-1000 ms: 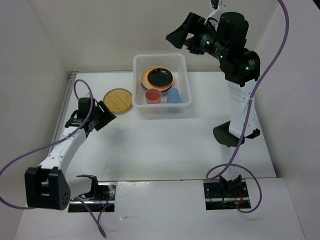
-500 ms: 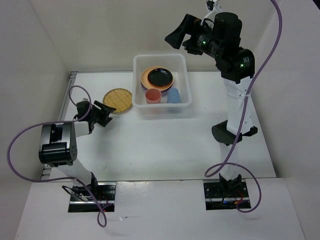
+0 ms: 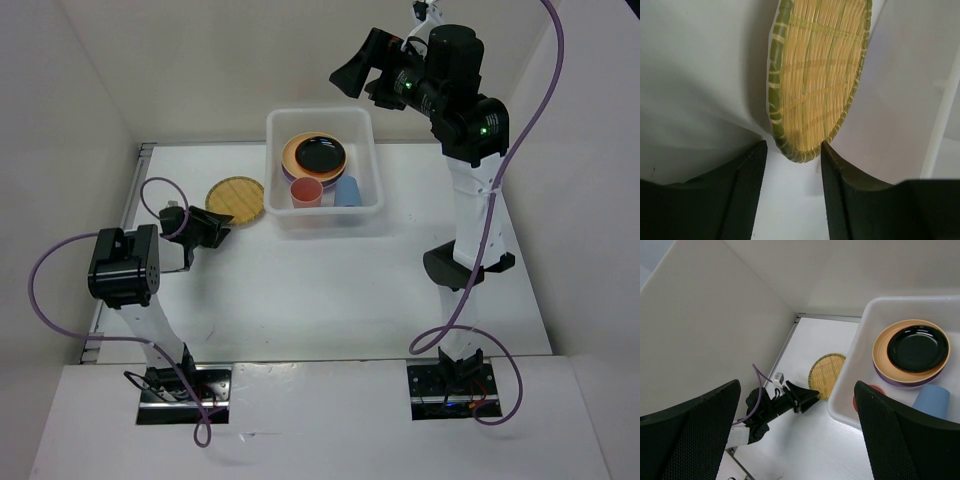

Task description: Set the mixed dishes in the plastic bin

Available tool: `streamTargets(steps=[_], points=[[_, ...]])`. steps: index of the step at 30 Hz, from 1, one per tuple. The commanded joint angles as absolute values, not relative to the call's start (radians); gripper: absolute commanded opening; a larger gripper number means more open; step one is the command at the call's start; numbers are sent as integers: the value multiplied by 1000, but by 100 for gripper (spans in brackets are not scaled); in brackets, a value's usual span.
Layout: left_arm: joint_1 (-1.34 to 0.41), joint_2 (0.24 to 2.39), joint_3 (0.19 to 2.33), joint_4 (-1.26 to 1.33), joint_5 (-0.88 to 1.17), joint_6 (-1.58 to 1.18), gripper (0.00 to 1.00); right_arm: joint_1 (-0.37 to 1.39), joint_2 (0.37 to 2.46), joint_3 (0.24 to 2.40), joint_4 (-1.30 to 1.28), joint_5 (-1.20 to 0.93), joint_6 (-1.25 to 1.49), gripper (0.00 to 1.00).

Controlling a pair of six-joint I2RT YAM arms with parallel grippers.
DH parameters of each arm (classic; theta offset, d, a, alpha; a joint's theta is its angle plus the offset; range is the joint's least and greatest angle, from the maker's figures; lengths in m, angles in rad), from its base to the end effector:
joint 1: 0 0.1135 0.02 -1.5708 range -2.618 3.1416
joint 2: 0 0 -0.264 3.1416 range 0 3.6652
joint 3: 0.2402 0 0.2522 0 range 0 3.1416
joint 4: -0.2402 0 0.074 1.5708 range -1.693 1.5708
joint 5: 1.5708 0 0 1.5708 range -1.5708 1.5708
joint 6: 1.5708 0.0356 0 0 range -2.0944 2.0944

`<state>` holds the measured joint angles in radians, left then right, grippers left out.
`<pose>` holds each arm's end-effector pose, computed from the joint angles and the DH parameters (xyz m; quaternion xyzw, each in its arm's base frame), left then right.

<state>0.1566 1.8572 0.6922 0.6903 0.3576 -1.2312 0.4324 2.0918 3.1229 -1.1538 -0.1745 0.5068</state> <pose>0.3396 0.0410 0.1163 -0.4659 0.7050 -0.3928 0.3628 0.3007 0.1456 0.5701 -0.0299 0.7479 0.3568 0.5589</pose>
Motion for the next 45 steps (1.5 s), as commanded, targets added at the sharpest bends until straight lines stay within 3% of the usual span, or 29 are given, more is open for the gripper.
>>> streamTargets(steps=[1, 9, 13, 14, 18, 24, 26, 31, 36, 45], points=[[163, 1898, 706, 787, 314, -1281, 54, 439, 2079, 3137, -1118, -172, 489, 99], [163, 1960, 759, 782, 305, -1325, 45, 428, 2060, 3137, -1109, -181, 499, 99], [163, 1960, 769, 764, 305, -1325, 31, 428, 2060, 3137, -1109, -181, 499, 99], [163, 1960, 778, 764, 305, -1325, 21, 428, 2060, 3137, -1109, -181, 499, 99], [163, 1960, 778, 741, 316, -1334, 0, 428, 2051, 3137, -1118, -181, 499, 99], [163, 1723, 744, 604, 279, -1364, 0, 419, 2042, 3137, -1127, -170, 499, 99], [163, 1555, 744, 523, 200, -1364, 0, 419, 2042, 3137, -1127, -170, 499, 99], [163, 1255, 920, 255, 26, -1186, 0, 408, 2042, 3137, -1137, -170, 489, 99], [111, 1417, 1265, 215, 195, -1085, 0, 408, 2042, 3137, -1127, -181, 489, 99], [-54, 1848, 1619, 227, 313, -997, 0, 399, 2042, 3137, -1140, -163, 489, 99]])
